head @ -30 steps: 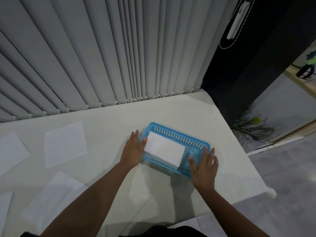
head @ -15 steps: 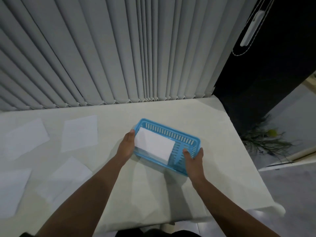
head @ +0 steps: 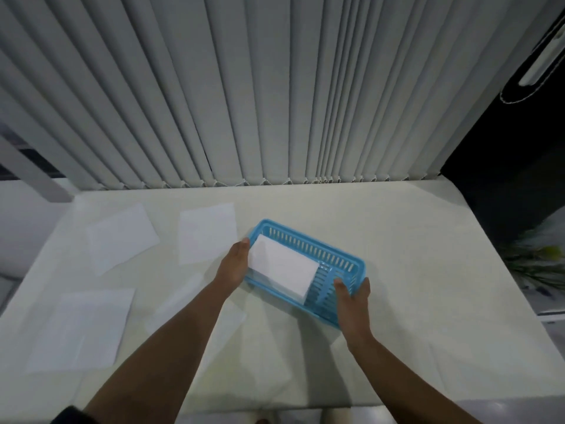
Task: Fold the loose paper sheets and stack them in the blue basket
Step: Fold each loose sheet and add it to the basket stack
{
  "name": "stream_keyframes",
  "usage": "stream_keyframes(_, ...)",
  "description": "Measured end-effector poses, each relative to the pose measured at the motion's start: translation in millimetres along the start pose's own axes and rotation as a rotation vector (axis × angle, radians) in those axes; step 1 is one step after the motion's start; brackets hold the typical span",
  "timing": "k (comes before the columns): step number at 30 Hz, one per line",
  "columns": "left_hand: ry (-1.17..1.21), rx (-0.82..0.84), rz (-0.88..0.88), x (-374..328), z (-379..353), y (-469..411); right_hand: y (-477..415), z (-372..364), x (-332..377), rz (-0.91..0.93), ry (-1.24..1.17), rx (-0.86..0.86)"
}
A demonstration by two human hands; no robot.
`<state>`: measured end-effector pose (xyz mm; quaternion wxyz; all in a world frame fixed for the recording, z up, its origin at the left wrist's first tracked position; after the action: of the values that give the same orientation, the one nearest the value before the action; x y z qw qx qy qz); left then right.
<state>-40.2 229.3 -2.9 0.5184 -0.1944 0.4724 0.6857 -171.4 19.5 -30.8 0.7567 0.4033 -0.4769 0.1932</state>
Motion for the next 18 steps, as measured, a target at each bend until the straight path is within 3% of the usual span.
stream_keyframes(13, -0.033, 0.186, -0.131, 6.6, 4.0, -26.0, 29.6, -14.9, -14.8, -0.013, 0.050, -0.302)
stream_keyframes(18, -0.059, 0.192, -0.169, 12.3, 8.4, -27.6, 26.3, -13.2, -23.5, -0.034, 0.060, -0.325)
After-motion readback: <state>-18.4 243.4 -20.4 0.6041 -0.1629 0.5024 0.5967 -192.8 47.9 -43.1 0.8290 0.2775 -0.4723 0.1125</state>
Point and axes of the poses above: each hand's wrist, its own y-axis away from the middle knuckle, its own z-axis out of the back of the hand, x = y × z, the point moved 1 cm from there along -y, towards the middle knuckle, and after that the axes turned 2 degrees about z, right-handed, at the moved point
